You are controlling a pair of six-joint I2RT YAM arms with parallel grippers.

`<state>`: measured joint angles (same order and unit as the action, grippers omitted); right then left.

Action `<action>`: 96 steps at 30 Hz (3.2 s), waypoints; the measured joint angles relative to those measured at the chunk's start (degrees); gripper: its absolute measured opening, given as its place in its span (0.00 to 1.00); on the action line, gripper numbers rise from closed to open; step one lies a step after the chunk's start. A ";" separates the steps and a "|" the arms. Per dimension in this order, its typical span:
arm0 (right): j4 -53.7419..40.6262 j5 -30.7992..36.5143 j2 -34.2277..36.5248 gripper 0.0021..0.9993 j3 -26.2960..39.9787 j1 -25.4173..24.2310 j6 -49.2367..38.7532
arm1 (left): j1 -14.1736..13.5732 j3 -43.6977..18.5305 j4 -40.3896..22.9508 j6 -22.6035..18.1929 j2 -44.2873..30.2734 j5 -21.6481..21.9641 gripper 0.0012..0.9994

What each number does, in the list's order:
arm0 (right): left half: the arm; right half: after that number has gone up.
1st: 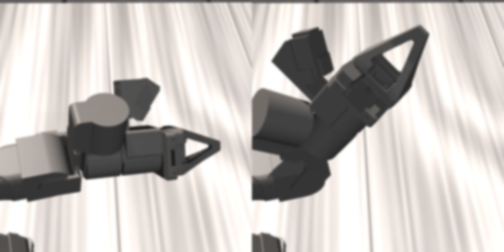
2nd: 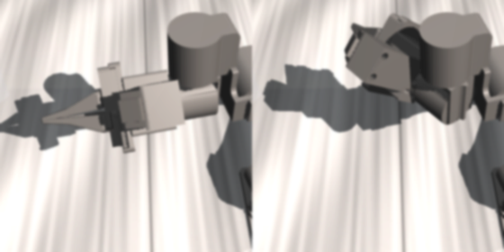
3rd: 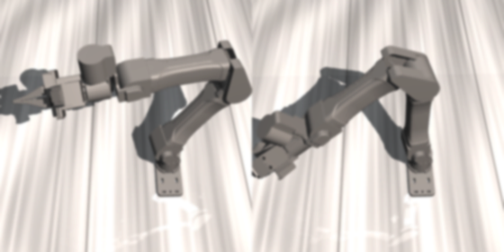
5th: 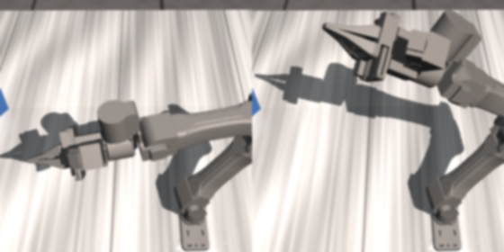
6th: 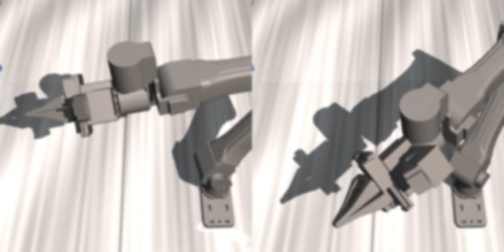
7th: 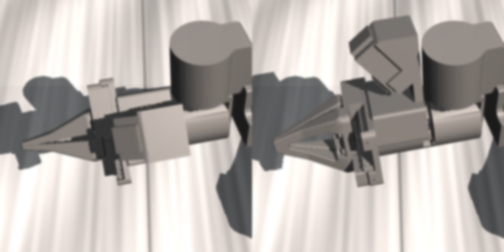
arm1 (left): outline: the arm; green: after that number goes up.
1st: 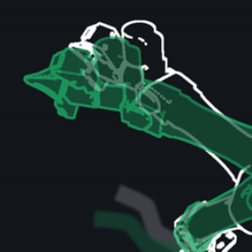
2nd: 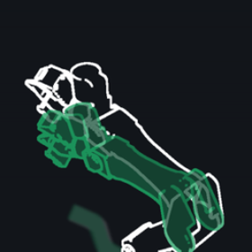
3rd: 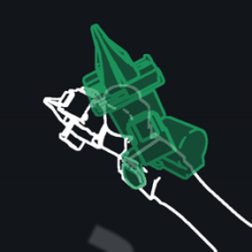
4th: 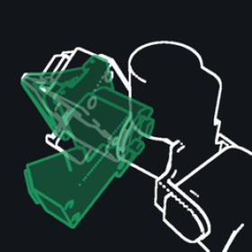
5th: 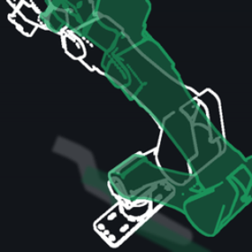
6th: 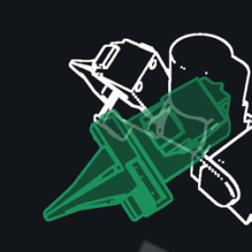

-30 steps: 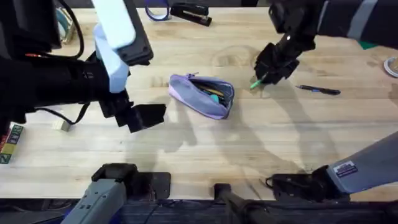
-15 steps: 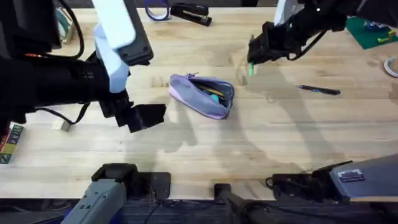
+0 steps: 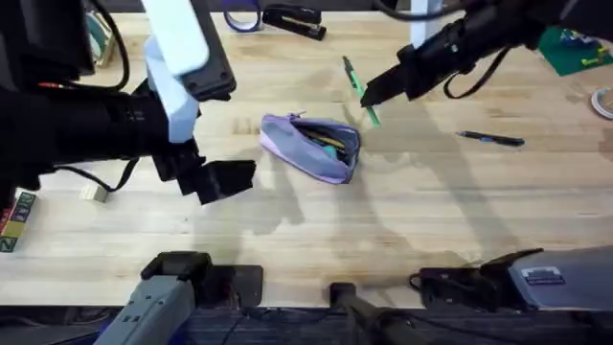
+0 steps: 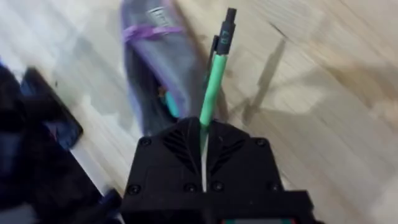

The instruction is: Unzip the bag, pick up the pens from the table one at a time and place them inside, then zip the bag closed.

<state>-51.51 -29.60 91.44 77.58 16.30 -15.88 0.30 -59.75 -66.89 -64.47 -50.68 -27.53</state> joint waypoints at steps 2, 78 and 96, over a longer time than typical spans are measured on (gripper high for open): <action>-0.52 -0.31 -2.12 0.03 0.00 1.17 -3.48 | 0.00 -0.02 0.00 0.00 0.00 0.00 0.99; 1.10 15.62 7.80 0.03 0.02 21.56 -23.59 | 0.00 0.00 0.00 0.00 0.00 0.00 0.99; 1.88 15.21 10.06 0.03 0.02 22.90 -23.57 | 0.00 0.00 0.02 0.00 0.00 0.00 0.99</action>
<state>-49.63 -14.39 101.49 77.60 39.20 -39.44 0.30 -59.75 -66.87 -64.47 -50.68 -27.53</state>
